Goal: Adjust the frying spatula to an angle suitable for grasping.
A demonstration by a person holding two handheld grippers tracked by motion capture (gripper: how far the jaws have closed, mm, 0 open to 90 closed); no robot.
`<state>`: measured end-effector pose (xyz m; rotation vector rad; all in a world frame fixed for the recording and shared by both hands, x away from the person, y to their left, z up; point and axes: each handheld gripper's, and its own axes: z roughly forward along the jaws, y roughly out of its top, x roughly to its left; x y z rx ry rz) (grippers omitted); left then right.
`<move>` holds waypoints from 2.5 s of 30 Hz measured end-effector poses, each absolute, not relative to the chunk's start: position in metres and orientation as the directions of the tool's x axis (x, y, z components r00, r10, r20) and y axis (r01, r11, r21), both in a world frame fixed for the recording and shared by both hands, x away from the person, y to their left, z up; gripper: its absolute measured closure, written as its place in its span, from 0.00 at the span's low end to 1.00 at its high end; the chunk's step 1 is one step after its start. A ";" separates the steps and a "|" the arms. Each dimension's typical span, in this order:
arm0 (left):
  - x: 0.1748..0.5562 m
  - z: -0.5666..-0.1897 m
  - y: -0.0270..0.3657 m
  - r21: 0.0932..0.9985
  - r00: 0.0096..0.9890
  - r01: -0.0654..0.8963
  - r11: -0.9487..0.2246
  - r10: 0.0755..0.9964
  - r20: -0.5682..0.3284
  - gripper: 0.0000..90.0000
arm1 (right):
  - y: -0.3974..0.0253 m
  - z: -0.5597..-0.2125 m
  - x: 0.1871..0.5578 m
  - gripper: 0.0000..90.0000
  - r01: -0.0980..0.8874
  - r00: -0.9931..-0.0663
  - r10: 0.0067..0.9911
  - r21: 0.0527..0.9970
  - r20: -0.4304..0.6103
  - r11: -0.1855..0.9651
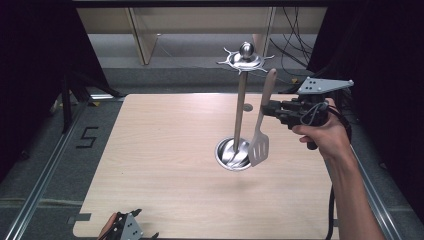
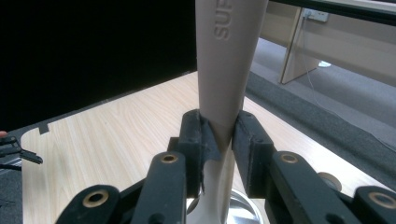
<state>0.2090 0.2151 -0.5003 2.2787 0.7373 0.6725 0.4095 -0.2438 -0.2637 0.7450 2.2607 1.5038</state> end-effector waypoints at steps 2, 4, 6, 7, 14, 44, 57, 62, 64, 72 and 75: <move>0.209 -0.500 0.215 0.700 0.711 0.322 -0.637 0.651 0.264 0.17 | -0.241 -0.264 0.410 0.83 0.241 -0.801 0.598 0.925 0.019 0.293; 0.209 -0.500 0.215 0.701 0.712 0.322 -0.636 0.651 0.264 0.17 | -0.241 -0.263 0.411 0.83 0.253 -0.807 0.589 0.918 0.026 0.305; 0.209 -0.501 0.215 0.702 0.710 0.323 -0.635 0.653 0.264 0.17 | -0.240 -0.263 0.413 0.83 0.247 -0.812 0.584 0.918 0.020 0.312; 0.209 -0.501 0.215 0.700 0.714 0.327 -0.635 0.651 0.256 0.17 | -0.240 -0.262 0.412 0.83 0.258 -0.810 0.586 0.915 0.029 0.311; 0.209 -0.501 0.215 0.701 0.709 0.323 -0.636 0.653 0.267 0.17 | -0.236 -0.265 0.417 0.83 0.268 -0.807 0.590 0.913 0.038 0.308; 0.209 -0.501 0.215 0.704 0.711 0.320 -0.634 0.652 0.263 0.17 | -0.239 -0.264 0.417 0.69 0.312 -0.791 0.605 0.913 0.096 0.263; 0.209 -0.501 0.214 0.702 0.716 0.323 -0.635 0.649 0.258 0.17 | -0.254 -0.276 0.396 0.52 0.324 -0.743 0.660 0.923 0.111 0.210; 0.208 -0.503 0.212 0.732 0.696 0.328 -0.598 0.676 0.240 0.17 | -0.254 -0.284 0.390 0.51 0.308 -0.749 0.658 0.921 0.080 0.238; 0.208 -0.501 0.214 0.705 0.714 0.322 -0.632 0.651 0.258 0.17 | -0.254 -0.289 0.386 0.51 0.301 -0.737 0.674 0.920 0.057 0.251; 0.209 -0.503 0.212 0.734 0.695 0.326 -0.596 0.678 0.241 0.17 | -0.258 -0.301 0.379 0.50 0.303 -0.714 0.699 0.910 0.020 0.284; 0.208 -0.503 0.212 0.736 0.694 0.326 -0.594 0.679 0.239 0.17 | -0.258 -0.304 0.378 0.49 0.306 -0.709 0.705 0.912 0.026 0.274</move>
